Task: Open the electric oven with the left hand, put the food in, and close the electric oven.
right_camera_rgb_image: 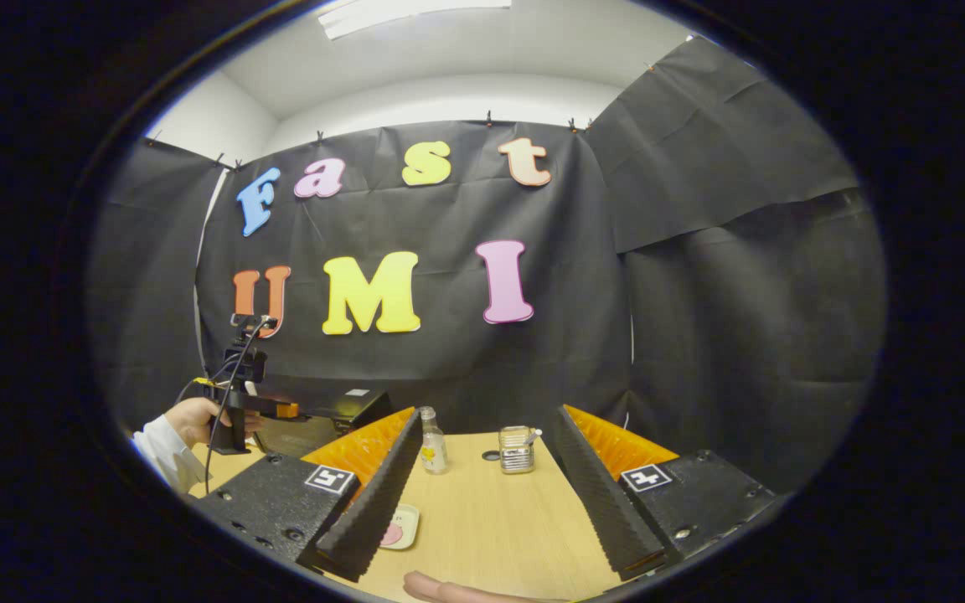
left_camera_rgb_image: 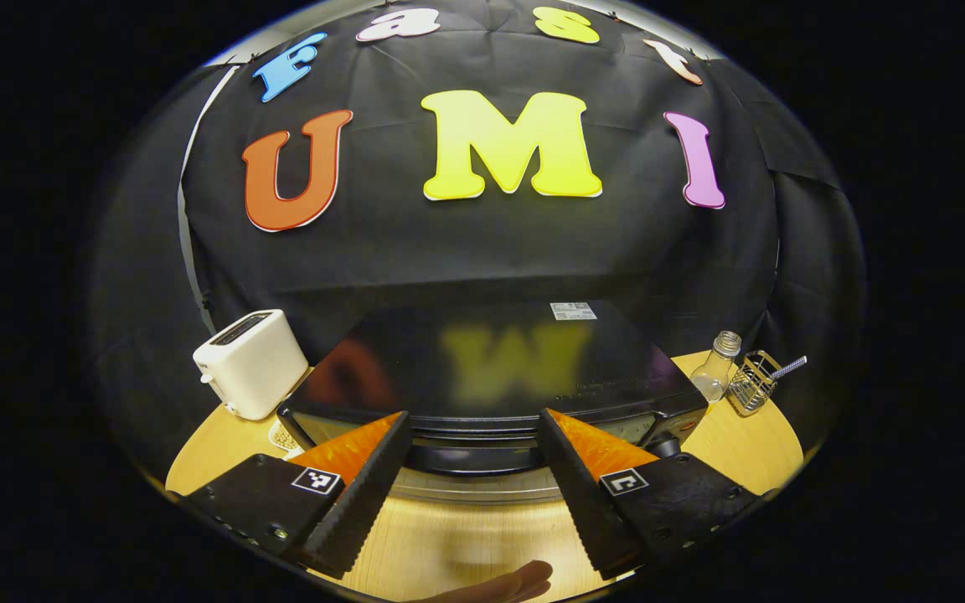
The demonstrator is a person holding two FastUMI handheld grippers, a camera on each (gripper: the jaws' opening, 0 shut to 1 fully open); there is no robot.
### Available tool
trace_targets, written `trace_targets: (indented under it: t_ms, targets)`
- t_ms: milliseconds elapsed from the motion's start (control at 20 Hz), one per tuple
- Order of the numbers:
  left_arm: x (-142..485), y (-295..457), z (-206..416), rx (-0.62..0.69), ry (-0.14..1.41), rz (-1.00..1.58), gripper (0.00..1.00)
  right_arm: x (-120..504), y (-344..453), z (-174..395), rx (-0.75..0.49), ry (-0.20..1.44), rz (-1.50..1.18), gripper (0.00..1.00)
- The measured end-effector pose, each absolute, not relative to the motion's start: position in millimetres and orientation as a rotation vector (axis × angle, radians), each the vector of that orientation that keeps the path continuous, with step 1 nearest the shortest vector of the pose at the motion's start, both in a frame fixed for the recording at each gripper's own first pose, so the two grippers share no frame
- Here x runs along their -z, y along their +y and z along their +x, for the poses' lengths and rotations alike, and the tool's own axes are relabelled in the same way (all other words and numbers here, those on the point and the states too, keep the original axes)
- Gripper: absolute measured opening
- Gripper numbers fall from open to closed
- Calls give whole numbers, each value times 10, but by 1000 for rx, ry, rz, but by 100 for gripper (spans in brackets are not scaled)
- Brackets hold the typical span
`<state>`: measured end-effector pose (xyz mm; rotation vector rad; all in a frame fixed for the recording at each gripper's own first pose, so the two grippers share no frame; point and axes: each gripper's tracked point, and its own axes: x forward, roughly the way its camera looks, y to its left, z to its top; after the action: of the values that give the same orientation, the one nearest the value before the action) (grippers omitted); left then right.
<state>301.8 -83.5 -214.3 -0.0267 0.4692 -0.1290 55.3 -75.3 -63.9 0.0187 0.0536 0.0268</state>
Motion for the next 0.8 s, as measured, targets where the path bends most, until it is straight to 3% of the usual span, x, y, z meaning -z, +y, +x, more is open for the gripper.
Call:
trace_targets:
  t_ms: [150, 200, 250, 350, 400, 450, 500, 650, 800]
  targets:
    - [2132, -820, 2945, 131, 462, -21, 97, 593, -774, 460, -24, 52, 12, 96]
    - [2131, -823, 2917, 130, 460, -23, 87, 583, -793, 430, -18, 51, 7, 96]
    - [2138, -818, 2881, 132, 460, -22, 97, 585, -799, 393, -14, 52, 3, 96]
    - [2147, -803, 2792, 135, 466, -24, 97, 575, -784, 327, -14, 58, 4, 96]
    - [2153, -800, 2747, 134, 466, -27, 87, 574, -776, 292, -18, 62, 2, 96]
    - [2161, -795, 2706, 133, 460, -29, 87, 580, -782, 263, -18, 65, 0, 96]
    - [2162, -793, 2665, 135, 453, -24, 98, 571, -792, 235, -15, 66, 0, 96]
    - [2211, -779, 2488, 143, 438, -29, 98, 566, -813, 150, -12, 68, -3, 100]
    - [2278, -765, 2306, 146, 416, -33, 98, 598, -804, 100, -19, 80, 8, 96]
